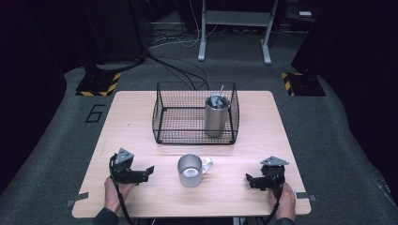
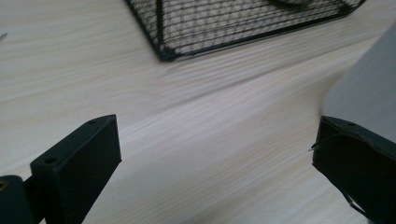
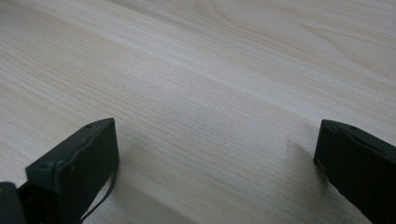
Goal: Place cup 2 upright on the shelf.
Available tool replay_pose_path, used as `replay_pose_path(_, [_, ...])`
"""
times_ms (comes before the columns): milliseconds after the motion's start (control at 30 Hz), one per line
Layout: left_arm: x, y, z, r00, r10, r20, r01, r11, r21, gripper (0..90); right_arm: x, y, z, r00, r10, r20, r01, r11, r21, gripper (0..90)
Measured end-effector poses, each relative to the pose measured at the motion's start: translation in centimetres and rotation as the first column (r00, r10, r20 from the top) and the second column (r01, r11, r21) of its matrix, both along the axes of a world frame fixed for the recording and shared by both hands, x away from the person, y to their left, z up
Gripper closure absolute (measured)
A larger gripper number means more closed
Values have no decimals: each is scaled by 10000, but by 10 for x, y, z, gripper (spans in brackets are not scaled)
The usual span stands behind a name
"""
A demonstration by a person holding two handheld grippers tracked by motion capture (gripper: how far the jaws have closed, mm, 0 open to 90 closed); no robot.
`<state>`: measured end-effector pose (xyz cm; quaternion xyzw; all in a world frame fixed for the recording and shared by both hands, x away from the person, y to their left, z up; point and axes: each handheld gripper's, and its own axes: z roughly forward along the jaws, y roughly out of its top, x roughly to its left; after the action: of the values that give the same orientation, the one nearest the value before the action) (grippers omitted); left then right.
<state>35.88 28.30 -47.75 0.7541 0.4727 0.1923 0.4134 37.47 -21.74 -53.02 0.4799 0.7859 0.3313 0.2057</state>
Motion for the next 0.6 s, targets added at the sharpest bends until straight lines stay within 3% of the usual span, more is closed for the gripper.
replay_pose_path(200, [-7, -20, 19, 9973, -640, 356, 642, 9979, -37, 8, 0, 2, 0, 9999, -144, -45, 144, 9999, 75, 0])
replay_pose_path(267, [-10, -30, 30, 9929, -1017, 621, 1030, 9945, -178, 5, 0, 2, 0, 10000, -97, 7, 97, 9999, 44, 0])
replay_pose_path(367, [-13, -39, 38, 9828, -1668, 793, 1672, 9859, 6, 5, 0, 2, 0, 10000, -99, 9, 99, 9999, 42, 0])
replay_pose_path(600, [-19, -65, 45, 9714, -2199, 900, 2239, 9739, -375, 1, 1, 1, 0, 10000, -46, 57, 46, 10000, -23, 0])
